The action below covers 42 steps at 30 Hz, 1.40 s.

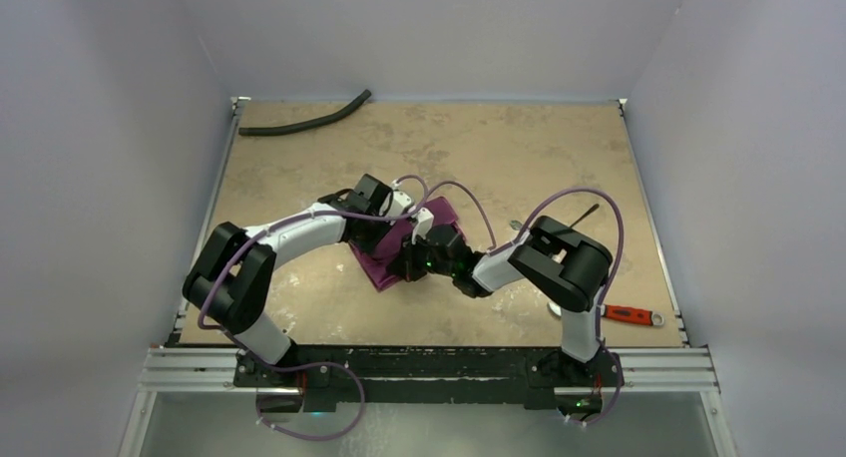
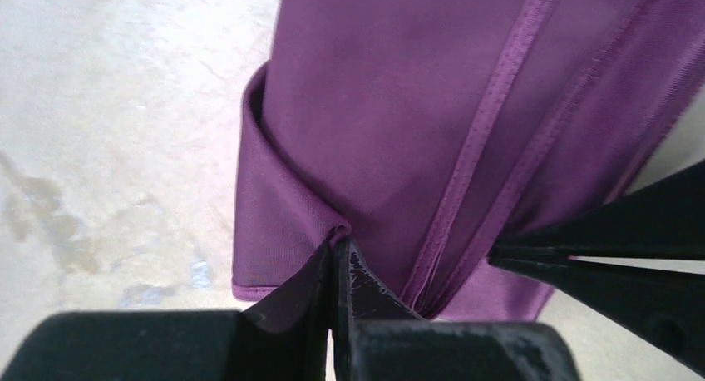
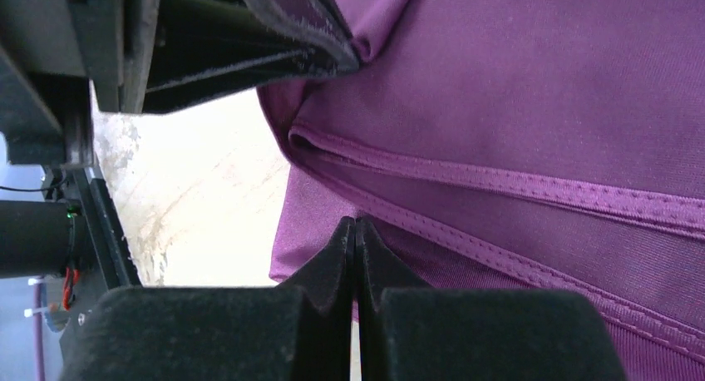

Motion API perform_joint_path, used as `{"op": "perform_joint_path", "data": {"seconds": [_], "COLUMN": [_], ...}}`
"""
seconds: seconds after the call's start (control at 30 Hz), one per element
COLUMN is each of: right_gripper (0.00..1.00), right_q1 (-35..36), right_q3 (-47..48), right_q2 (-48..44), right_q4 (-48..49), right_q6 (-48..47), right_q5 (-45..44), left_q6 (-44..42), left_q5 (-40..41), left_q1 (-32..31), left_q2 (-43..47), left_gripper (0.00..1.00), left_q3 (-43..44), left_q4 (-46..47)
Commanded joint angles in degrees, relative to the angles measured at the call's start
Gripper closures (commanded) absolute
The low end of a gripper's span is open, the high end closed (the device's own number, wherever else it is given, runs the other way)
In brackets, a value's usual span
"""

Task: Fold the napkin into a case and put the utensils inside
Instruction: Rotate the 2/3-rectangle-folded napkin at the center of the board.

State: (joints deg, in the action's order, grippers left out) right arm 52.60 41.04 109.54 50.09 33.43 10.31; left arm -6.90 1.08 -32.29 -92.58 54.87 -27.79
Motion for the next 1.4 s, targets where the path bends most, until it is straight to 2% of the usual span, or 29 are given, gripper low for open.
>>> {"op": "perform_joint_path", "data": {"seconds": [0.0,0.17,0.6,0.83,1.0,1.03,1.3,1.37], "right_gripper": [1.00,1.00,1.00,1.00,1.00,1.00,1.00,1.00], "right_q1": [0.0,-1.0,-2.8,-3.1,-3.1,-3.1,-3.5,-3.6], "right_q3": [1.1,2.7,3.0,5.2,5.7,5.6,5.0,5.0], "right_q2": [3.3,5.0,6.5,6.6,7.2,6.9,2.9,3.0], "right_q4": [-5.4,-5.3,-4.3,-4.8,-5.4,-5.3,-7.4,-7.3], "right_q6": [1.7,3.3,5.0,5.7,5.8,5.7,4.7,4.9], "right_q5": [-0.2,0.1,2.2,5.5,6.1,6.2,7.8,8.5], "left_q6": [-7.9,-15.2,-20.2,-19.4,-15.4,-14.4,-7.9,-6.9], "left_q5": [5.9,10.1,7.2,7.4,4.2,3.6,2.7,1.8], "left_q1": [-0.6,1.2,1.8,1.8,1.6,1.6,1.5,1.6], "left_q2": [0.0,-0.9,3.4,4.8,4.6,4.4,6.7,7.5], "left_gripper": [1.00,1.00,1.00,1.00,1.00,0.98,0.57,0.54], "left_q3": [0.5,0.0,-6.8,-8.1,-4.8,-4.0,0.0,0.9], "left_q4": [3.3,7.0,6.5,9.1,7.1,6.2,0.3,-1.1]}}
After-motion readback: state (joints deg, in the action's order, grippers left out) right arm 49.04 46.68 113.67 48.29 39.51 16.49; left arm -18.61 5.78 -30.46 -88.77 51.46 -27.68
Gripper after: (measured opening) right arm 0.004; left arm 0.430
